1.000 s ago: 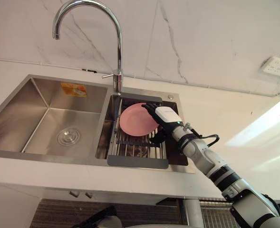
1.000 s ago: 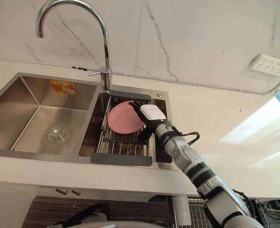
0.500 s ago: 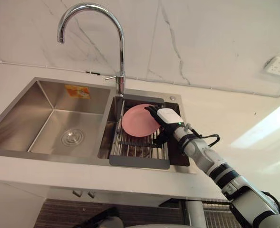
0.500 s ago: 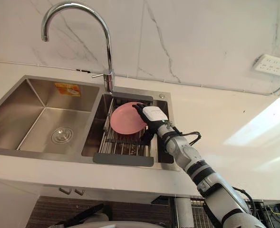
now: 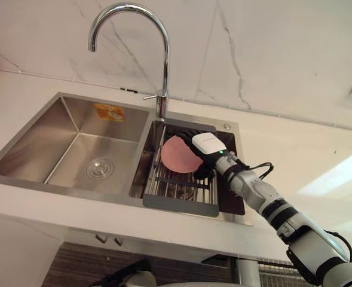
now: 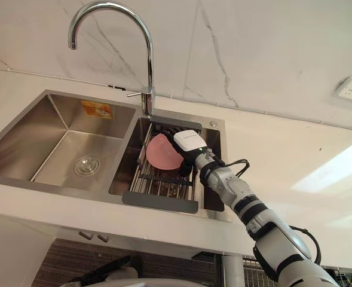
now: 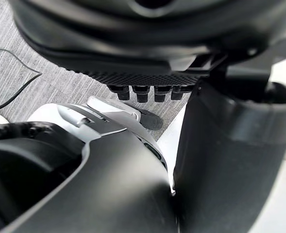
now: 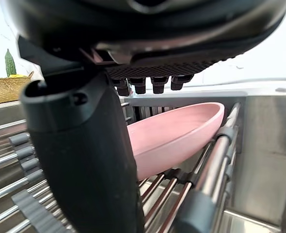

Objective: Walk over to the sink, pick up the cup, carry it to the dishwasher, place the cup inside the dishwasher, then close the dishwasher door

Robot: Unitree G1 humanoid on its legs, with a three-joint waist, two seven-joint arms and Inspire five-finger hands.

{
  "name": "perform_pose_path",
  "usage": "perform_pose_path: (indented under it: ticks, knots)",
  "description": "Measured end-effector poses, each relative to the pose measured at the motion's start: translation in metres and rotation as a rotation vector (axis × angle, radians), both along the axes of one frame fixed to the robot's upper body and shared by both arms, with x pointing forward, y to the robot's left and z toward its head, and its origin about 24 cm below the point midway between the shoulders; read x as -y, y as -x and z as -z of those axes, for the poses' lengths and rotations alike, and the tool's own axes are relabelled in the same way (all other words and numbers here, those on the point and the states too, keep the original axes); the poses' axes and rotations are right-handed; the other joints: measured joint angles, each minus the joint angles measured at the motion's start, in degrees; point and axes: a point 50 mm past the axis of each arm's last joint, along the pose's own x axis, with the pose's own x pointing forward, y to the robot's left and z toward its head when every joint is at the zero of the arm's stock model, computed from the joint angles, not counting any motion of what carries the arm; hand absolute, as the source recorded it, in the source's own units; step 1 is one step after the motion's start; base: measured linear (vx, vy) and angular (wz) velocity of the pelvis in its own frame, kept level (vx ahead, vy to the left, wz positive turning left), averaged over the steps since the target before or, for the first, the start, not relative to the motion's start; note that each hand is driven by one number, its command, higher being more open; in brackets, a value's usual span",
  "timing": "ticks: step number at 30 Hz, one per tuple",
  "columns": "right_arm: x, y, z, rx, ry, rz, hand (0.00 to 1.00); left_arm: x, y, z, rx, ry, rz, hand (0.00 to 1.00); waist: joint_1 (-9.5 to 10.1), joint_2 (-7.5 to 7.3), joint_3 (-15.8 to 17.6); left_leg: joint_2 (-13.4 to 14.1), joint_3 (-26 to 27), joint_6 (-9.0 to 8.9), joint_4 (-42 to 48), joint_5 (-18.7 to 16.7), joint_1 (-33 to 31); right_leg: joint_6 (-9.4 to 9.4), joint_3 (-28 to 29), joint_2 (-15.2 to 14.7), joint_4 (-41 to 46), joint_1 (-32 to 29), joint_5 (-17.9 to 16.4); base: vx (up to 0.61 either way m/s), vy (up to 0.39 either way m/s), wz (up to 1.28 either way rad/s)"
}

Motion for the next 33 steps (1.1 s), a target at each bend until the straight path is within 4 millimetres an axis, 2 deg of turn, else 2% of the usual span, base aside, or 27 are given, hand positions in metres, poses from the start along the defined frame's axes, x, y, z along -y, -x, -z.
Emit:
perform_pose_path:
  ticks: [12,17,20,29,32,33]
  knots:
    - [0.005,-0.002,0.004,0.046,0.085,-0.004,0.00,-0.001,-0.001,0.000,0.007,-0.012,0.027,1.00,0.14,0.04,0.03,0.26,-0.03,-0.22,0.00,0.10,-0.01,-0.13,-0.05,0.24,0.00,-0.01,-0.09,0.00,0.000,0.00]
    - [0.000,-0.009,-0.019,0.190,0.043,-0.059,0.00,-0.002,-0.004,-0.001,0.029,-0.048,0.094,1.00,0.20,0.07,0.05,0.37,-0.06,-0.21,0.00,0.17,-0.05,-0.15,-0.12,0.45,-0.38,0.03,-0.10,0.00,-0.012,0.00]
    - [0.001,-0.008,-0.018,0.209,0.050,-0.083,0.00,-0.001,-0.007,-0.002,0.046,-0.051,0.098,1.00,0.86,0.06,0.05,0.36,-0.25,-0.21,0.00,0.17,-0.10,-0.12,-0.36,0.56,-0.74,0.25,-0.07,0.01,-0.017,0.02]
    - [0.001,-0.004,-0.022,0.289,-0.006,-0.139,0.00,-0.002,-0.008,-0.002,0.056,-0.063,0.114,1.00,0.90,0.08,0.06,1.16,-0.27,-0.62,0.02,0.29,0.12,-0.21,-0.32,1.77,-1.97,1.02,0.19,0.00,-0.016,-0.01]
    - [-0.007,0.000,-0.032,0.357,-0.059,-0.188,0.00,-0.001,-0.008,-0.002,0.068,-0.067,0.113,1.00,0.78,0.13,0.10,1.70,0.39,-0.93,0.02,0.23,0.19,-0.52,0.41,2.49,-2.83,0.98,0.56,0.00,-0.029,-0.12]
    - [-0.011,0.002,-0.042,0.395,-0.076,-0.216,0.00,-0.001,-0.007,-0.002,0.072,-0.068,0.112,1.00,0.57,0.19,0.14,1.83,0.64,-1.02,0.03,0.17,0.34,-0.53,0.81,2.63,-2.86,0.94,0.56,0.00,-0.026,-0.14]
